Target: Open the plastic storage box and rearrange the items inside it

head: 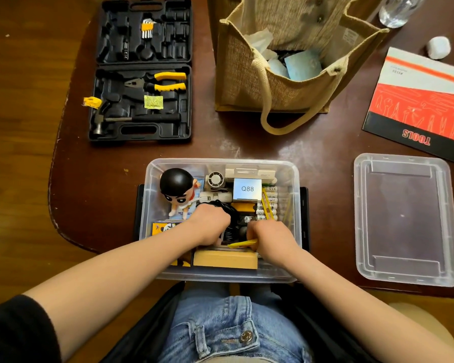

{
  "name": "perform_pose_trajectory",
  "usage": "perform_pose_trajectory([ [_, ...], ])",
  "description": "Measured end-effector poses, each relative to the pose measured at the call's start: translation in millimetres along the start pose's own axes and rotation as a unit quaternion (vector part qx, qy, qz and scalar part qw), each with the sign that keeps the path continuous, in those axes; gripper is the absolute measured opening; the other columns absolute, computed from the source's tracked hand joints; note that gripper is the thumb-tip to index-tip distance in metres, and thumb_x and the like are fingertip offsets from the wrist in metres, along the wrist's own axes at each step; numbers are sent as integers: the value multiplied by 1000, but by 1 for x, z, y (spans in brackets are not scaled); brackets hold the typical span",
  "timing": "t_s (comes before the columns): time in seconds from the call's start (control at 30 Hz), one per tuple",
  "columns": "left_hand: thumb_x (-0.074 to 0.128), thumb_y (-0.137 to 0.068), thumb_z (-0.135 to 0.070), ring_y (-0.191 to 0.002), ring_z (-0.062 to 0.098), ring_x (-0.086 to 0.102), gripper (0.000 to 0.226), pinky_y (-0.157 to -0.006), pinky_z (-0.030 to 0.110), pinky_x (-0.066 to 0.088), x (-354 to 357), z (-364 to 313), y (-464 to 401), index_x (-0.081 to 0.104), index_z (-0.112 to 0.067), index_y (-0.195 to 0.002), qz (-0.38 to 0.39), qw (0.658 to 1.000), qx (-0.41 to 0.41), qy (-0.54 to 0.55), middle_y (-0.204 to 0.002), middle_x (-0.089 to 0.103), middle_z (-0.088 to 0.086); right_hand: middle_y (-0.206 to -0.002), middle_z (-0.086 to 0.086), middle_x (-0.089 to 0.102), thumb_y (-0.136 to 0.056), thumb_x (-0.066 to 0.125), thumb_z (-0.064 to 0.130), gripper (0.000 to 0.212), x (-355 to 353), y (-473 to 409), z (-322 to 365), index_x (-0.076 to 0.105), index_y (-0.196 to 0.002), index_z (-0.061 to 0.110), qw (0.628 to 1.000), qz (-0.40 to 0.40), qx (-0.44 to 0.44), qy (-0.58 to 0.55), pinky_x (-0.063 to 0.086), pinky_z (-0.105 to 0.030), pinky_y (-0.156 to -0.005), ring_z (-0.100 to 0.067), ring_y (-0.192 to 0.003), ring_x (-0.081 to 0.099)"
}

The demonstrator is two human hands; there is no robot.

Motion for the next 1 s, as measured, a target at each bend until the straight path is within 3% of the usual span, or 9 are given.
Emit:
perform_pose_trajectory([
  [0.1,62,-83,-22,-74,23,56,18,-60,30,40,0,4,-3,49,-17,-71,3,1000,-9,14,-91,66,6,-95,2,65,-81,63,6,19,8,-4,-2,65,-91,22,997,15,11,-71,47,-27,-74,-20,-91,61],
  [0.2,60,-87,-19,-90,27,62,8,-63,32,41,1,5,-4,62,-13,-92,0,1000,-12,18,-99,66,8,-100,0,68,-80,67,10,16,16,-8,1,69,-93,19,994,22,19,-107,47,-28,-82,-19,-97,60],
  [0.37,57,-89,-10,-90,30,62,8,-64,34,42,3,5,-3,57,-14,-83,-8,1000,-15,25,-99,66,10,-102,-6,66,-81,69,16,15,20,-10,-1,65,-95,14,993,7,64,-103,38,-26,-74,-24,-100,59],
  [0.47,56,-91,-10,-92,30,63,7,-65,34,43,5,1,-4,62,-10,-93,0,1000,1,4,-100,66,10,-100,-5,66,-81,70,17,13,20,-7,-7,64,-92,15,990,-7,90,-104,38,-24,-71,-22,-98,59],
  [0.77,55,-92,-13,-91,28,64,12,-71,35,49,7,2,-3,64,-10,-98,-2,1000,4,0,-97,68,8,-103,-8,66,-85,63,13,14,19,-12,-13,65,-98,9,990,47,112,-65,49,-31,-80,-26,-99,61],
  [0.87,56,-91,-13,-90,26,64,12,-71,35,49,8,2,-5,65,-11,-98,3,1000,3,1,-97,68,6,-98,-3,65,-83,65,13,10,18,-10,-14,58,-88,19,991,19,108,-80,42,-25,-70,-23,-96,60],
  [1.0,56,-91,-14,-89,26,64,12,-69,34,47,9,2,-6,65,-12,-98,7,1000,7,1,-97,68,6,-99,-5,65,-86,59,9,11,18,-6,-12,58,-91,18,992,-24,105,-60,43,-28,-74,-24,-96,60],
])
Point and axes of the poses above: each hand's wrist, its own y-axis away from the middle knuckle, its own x-axis out of the palm, z = x × y, the point moved 6 cm from there along -y, towards the middle knuckle
